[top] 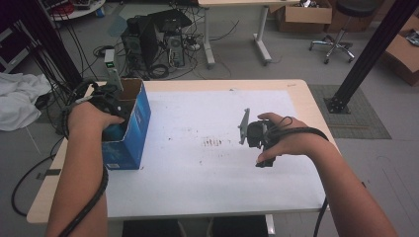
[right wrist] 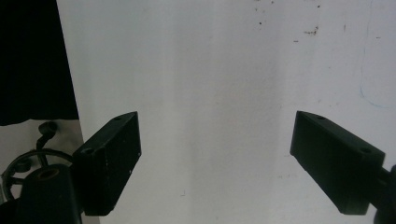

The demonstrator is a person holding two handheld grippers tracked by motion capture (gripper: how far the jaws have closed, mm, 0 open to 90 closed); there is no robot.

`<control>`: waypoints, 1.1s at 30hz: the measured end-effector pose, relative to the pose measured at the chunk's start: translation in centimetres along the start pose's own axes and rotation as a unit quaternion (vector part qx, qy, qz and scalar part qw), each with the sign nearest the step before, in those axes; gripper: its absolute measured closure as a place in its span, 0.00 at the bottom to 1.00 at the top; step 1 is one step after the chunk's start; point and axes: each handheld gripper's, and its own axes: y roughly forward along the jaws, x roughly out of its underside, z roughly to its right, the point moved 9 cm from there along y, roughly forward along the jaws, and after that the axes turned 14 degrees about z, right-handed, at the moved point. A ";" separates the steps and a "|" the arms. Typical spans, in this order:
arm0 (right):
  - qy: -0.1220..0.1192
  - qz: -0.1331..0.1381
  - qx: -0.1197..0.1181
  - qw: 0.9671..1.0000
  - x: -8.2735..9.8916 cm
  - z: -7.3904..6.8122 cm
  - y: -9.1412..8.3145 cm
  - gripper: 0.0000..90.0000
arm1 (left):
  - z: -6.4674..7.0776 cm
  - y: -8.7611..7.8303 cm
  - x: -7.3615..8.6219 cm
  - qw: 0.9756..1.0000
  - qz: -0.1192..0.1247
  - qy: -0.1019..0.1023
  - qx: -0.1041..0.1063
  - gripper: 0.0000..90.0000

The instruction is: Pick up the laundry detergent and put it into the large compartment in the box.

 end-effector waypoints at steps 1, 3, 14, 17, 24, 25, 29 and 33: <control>0.000 -0.001 0.000 1.000 0.0 0.0 0.0 0.18 | 0.0 0.1 0.0 1.000 0.001 -0.002 0.001 0.41; 0.001 -0.001 0.000 1.000 0.1 -0.1 0.0 0.18 | 0.0 0.1 0.0 1.000 0.000 -0.003 0.002 0.41; -0.001 -0.002 -0.004 1.000 0.1 -0.2 0.2 0.18 | 0.1 -0.1 0.0 1.000 0.008 0.004 -0.005 0.38; 0.000 -0.004 -0.003 1.000 0.1 -0.2 0.3 0.18 | 0.1 -0.1 0.0 1.000 0.009 0.004 -0.003 0.37; -0.001 -0.003 -0.002 1.000 0.2 -0.1 0.3 0.18 | 0.3 -0.4 -0.1 1.000 0.009 0.005 -0.007 0.34; -0.001 -0.004 -0.001 1.000 0.2 -0.1 0.3 0.18 | 0.4 -0.5 -0.1 1.000 0.010 0.005 -0.008 0.33; -0.001 -0.003 -0.001 1.000 0.2 -0.1 0.2 0.18 | 0.4 -0.8 -0.1 1.000 0.012 0.007 -0.011 0.32; -0.003 -0.001 -0.001 1.000 0.1 -0.1 0.2 0.18 | 0.4 -1.2 -0.2 1.000 0.013 0.009 -0.017 0.32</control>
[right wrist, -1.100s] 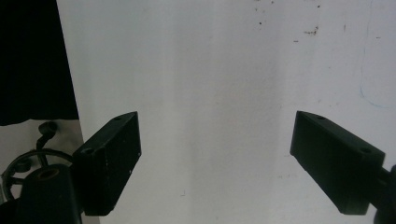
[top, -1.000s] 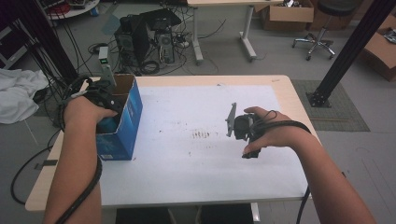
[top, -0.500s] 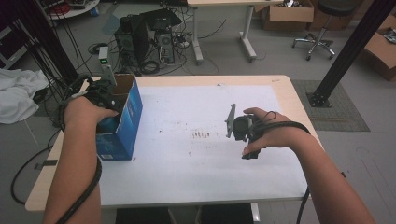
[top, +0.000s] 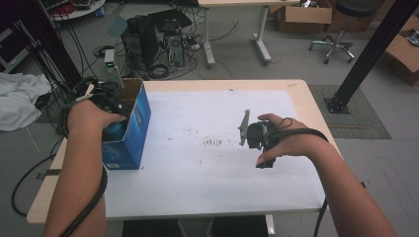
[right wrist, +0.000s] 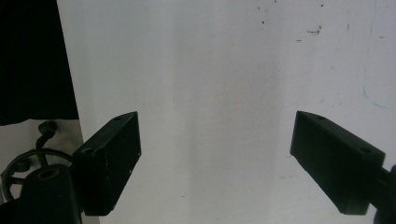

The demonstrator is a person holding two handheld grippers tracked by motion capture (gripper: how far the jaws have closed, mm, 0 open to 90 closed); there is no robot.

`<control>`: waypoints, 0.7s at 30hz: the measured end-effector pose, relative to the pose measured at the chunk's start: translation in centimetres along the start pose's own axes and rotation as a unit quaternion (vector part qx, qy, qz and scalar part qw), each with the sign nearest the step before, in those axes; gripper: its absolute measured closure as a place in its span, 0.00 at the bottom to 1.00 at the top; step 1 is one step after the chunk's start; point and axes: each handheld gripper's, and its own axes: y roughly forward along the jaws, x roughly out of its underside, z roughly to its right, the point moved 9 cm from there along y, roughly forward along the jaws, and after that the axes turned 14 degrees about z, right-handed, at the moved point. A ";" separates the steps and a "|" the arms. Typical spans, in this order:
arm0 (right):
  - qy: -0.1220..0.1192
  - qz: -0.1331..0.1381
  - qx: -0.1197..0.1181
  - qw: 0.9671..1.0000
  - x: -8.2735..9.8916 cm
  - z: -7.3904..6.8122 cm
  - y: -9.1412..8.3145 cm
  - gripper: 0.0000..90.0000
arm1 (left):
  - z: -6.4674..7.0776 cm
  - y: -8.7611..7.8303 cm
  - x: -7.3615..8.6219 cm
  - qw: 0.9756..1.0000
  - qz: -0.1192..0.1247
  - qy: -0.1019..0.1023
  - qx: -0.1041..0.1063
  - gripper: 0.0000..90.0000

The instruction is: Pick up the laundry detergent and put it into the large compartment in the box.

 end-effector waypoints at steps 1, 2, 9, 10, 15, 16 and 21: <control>0.000 0.000 0.000 1.000 0.0 0.0 0.0 0.18 | 0.0 0.0 0.0 1.000 0.000 0.000 0.000 0.32; 0.000 0.000 0.000 1.000 0.0 0.0 0.0 0.18 | 0.0 -0.1 0.0 1.000 0.001 0.000 -0.001 0.32; -0.001 0.002 0.001 1.000 -0.1 0.0 -0.1 0.18 | 0.0 -1.0 -0.1 1.000 0.001 0.005 -0.010 0.28; -0.001 0.002 0.001 1.000 -0.1 0.0 -0.1 0.18 | 0.0 -1.1 -0.2 1.000 0.003 0.004 -0.013 0.28; -0.002 0.005 0.004 1.000 -0.2 0.1 -0.3 0.18 | 0.1 -1.8 -0.2 1.000 0.005 0.004 -0.018 0.23; -0.002 0.005 0.003 1.000 -0.3 0.1 -0.4 0.18 | 0.1 -2.0 -0.3 1.000 0.008 0.004 -0.019 0.23; -0.005 0.005 0.005 1.000 -0.3 0.0 -0.5 0.18 | 0.2 -2.9 -0.3 1.000 0.012 0.011 -0.027 0.23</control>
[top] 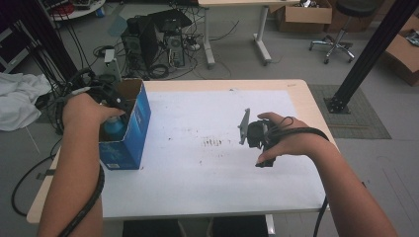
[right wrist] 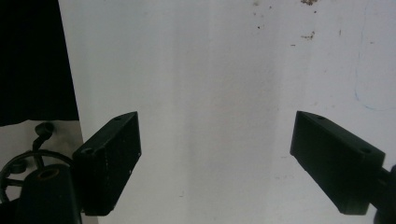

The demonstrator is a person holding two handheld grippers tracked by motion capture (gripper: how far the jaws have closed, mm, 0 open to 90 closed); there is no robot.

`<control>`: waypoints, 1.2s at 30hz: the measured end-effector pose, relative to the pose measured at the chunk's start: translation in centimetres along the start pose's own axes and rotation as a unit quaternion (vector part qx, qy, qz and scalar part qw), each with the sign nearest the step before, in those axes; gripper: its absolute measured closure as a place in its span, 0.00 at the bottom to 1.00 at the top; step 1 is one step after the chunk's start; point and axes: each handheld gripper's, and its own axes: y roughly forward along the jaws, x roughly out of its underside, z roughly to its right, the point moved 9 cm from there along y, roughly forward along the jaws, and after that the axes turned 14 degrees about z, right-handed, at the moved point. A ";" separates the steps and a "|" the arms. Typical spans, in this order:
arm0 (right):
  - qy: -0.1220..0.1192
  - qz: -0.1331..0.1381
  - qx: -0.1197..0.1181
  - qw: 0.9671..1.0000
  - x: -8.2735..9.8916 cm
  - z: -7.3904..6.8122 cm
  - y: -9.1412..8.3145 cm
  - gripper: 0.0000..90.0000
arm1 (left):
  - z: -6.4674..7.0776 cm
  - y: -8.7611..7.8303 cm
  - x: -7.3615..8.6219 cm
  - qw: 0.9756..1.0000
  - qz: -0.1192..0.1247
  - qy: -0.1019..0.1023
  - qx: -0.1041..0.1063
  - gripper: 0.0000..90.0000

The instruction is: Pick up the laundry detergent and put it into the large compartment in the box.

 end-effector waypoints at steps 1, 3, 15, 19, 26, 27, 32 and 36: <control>0.000 0.000 0.001 1.000 0.0 0.0 0.0 0.18 | 0.0 -0.2 0.0 1.000 0.001 0.001 -0.003 0.22; -0.001 0.001 0.001 1.000 -0.1 0.0 -0.1 0.18 | -0.1 -0.6 -0.1 1.000 0.003 0.004 -0.009 0.21; -0.003 0.002 0.004 1.000 -0.3 0.0 -0.3 0.18 | 0.3 -3.2 -0.3 0.999 0.020 0.037 -0.022 0.13; -0.004 0.001 0.004 1.000 -0.4 -0.1 -0.4 0.18 | 0.6 -3.6 -0.3 0.998 0.020 0.048 -0.024 0.07; -0.001 -0.001 0.005 1.000 -0.3 -0.2 -0.4 0.18 | 0.8 -4.2 -0.5 0.998 0.028 0.056 -0.027 0.05; 0.000 -0.001 0.005 1.000 -0.3 -0.3 -0.4 0.18 | 0.9 -4.3 -0.5 0.997 0.030 0.059 -0.026 0.05; -0.002 -0.002 0.004 1.000 -0.4 -0.3 -0.5 0.18 | 1.4 -4.9 -0.6 0.997 0.032 0.073 -0.024 0.00; -0.002 -0.002 0.005 1.000 -0.4 -0.3 -0.6 0.18 | 2.1 -5.4 -0.6 0.995 0.038 0.089 -0.020 0.00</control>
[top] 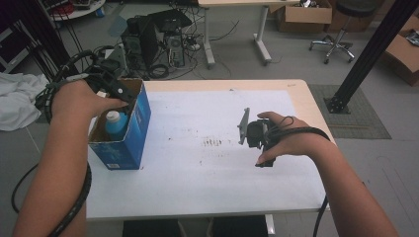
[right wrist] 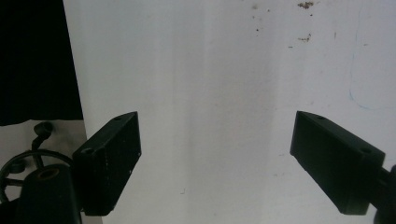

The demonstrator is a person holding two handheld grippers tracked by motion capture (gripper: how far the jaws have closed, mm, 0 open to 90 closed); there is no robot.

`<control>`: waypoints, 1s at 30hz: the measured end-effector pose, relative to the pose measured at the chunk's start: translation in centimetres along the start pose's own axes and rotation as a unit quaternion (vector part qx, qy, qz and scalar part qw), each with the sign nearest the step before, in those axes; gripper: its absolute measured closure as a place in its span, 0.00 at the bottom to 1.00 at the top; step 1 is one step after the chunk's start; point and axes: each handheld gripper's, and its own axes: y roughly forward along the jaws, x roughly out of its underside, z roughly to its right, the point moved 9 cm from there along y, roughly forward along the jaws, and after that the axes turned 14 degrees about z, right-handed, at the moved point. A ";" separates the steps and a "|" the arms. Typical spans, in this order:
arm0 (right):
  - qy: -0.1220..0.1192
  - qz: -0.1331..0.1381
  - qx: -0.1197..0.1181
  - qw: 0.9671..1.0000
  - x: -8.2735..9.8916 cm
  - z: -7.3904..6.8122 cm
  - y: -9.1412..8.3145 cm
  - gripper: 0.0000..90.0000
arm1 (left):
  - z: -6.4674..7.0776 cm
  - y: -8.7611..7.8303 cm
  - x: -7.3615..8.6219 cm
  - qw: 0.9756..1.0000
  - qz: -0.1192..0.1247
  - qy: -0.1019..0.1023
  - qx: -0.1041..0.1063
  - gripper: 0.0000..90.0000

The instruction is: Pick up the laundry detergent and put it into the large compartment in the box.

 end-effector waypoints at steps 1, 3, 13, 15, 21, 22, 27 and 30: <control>0.000 0.000 0.000 1.000 0.0 0.0 0.0 0.18 | 0.2 -0.1 -0.1 1.000 0.003 0.007 0.001 0.00; 0.001 0.000 0.000 1.000 0.0 0.1 -0.1 0.18 | 0.7 -0.4 -0.3 1.000 0.005 0.018 0.008 0.00; 0.008 -0.003 -0.004 1.000 0.2 0.3 -0.2 0.18 | 3.6 -1.5 -1.3 0.994 0.023 0.100 0.046 0.00; 0.010 -0.005 -0.004 1.000 0.2 0.4 -0.2 0.18 | 4.3 -1.5 -1.3 0.991 0.024 0.118 0.060 0.00; 0.011 -0.007 -0.007 1.000 0.1 0.6 -0.3 0.18 | 6.5 -1.5 -1.2 0.979 0.034 0.171 0.108 0.00; 0.011 -0.008 -0.007 1.000 0.1 0.6 -0.3 0.18 | 6.8 -1.5 -1.1 0.976 0.034 0.182 0.114 0.00; 0.014 -0.011 -0.007 1.000 0.0 0.8 -0.6 0.18 | 8.1 -1.6 -0.7 0.965 0.023 0.231 0.121 0.00; 0.016 -0.012 -0.007 1.000 0.1 0.9 -0.7 0.18 | 9.4 -1.9 -0.6 0.957 0.022 0.257 0.130 0.00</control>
